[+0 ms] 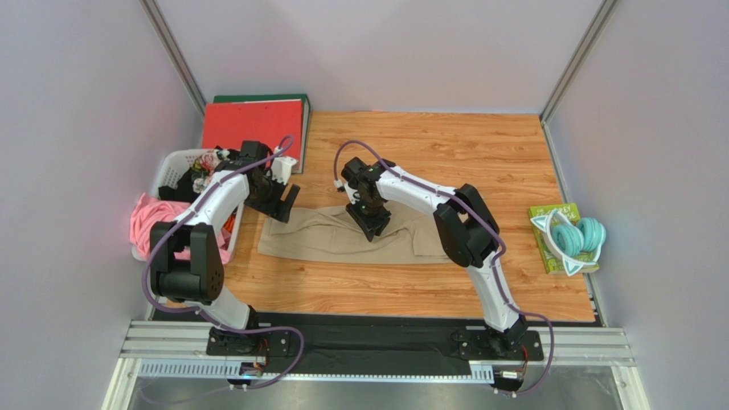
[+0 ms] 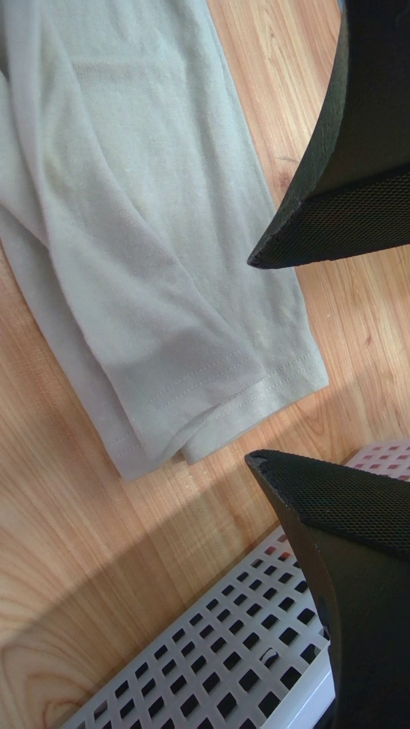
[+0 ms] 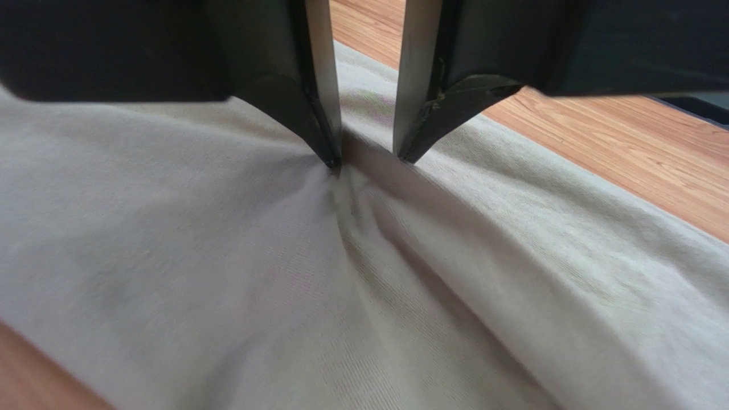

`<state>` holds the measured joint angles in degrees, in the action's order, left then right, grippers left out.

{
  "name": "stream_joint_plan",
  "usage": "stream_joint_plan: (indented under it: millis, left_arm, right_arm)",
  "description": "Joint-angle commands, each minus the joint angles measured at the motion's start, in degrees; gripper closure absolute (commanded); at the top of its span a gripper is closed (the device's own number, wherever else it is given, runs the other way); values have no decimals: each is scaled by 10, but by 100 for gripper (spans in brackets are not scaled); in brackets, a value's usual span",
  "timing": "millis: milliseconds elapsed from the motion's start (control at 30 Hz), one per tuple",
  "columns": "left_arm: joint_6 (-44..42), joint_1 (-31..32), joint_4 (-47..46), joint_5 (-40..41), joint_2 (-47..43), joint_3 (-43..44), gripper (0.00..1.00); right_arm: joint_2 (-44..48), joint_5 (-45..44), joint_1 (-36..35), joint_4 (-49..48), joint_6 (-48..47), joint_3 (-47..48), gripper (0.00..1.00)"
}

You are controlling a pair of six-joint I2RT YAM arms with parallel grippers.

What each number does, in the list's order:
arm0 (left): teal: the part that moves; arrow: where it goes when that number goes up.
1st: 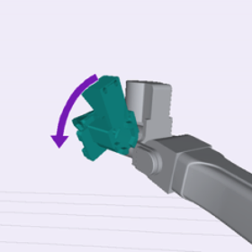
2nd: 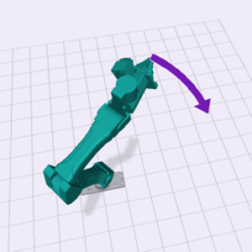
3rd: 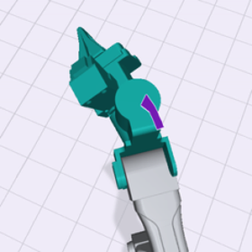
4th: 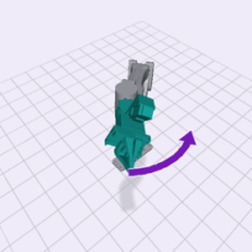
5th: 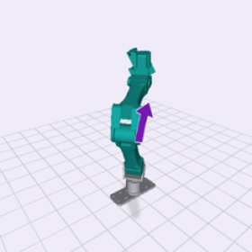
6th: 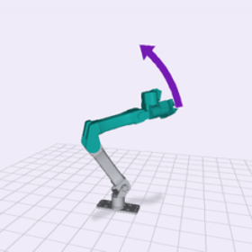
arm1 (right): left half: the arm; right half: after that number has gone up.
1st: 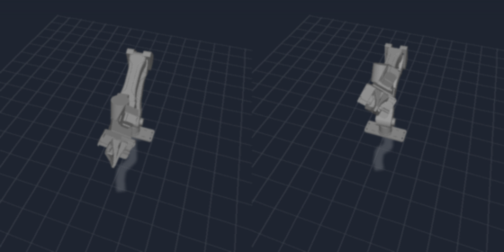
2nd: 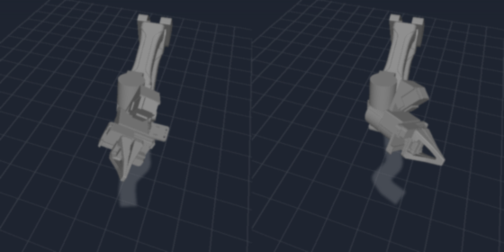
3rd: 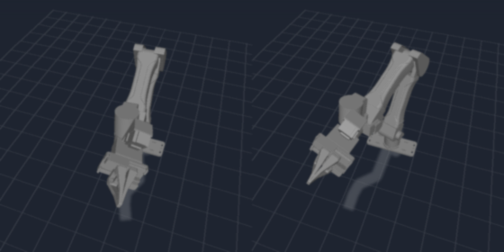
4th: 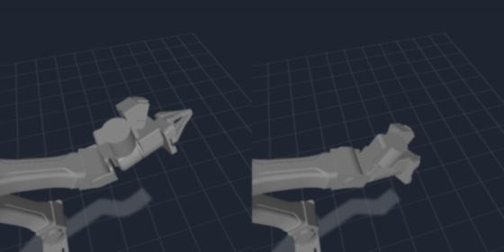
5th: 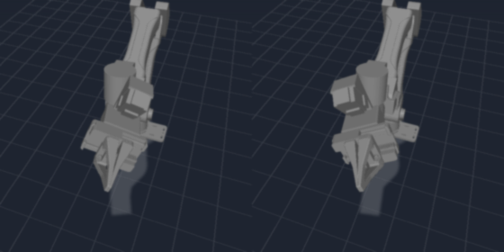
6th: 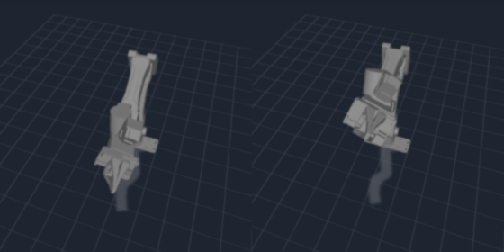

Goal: Fold and stack the t-shirts
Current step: Fold the tshirt

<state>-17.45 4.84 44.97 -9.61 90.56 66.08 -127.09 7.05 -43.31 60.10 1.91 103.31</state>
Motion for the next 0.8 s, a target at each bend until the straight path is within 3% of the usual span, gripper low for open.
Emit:
stream_joint_plan:
  millis: [0,167,333,433,567,767]
  left_arm:
    - [-14,-3,1,-7,-9,13,17]
    - [-14,-3,1,-10,-12,9,16]
    - [-22,-3,3,-1,-17,7,17]
    - [-25,-3,6,3,-24,10,17]
    - [-21,-3,8,-4,-21,15,17]
    - [-15,-3,6,-7,-1,25,17]
  right_arm:
    - [36,-19,-3,-2,14,-15,63]
    - [28,-62,16,-5,25,23,52]
    - [34,-67,78,8,53,97,50]
    - [51,-121,120,8,91,112,53]
    - [77,-158,175,-8,169,66,56]
    - [100,-133,248,-60,258,-41,58]
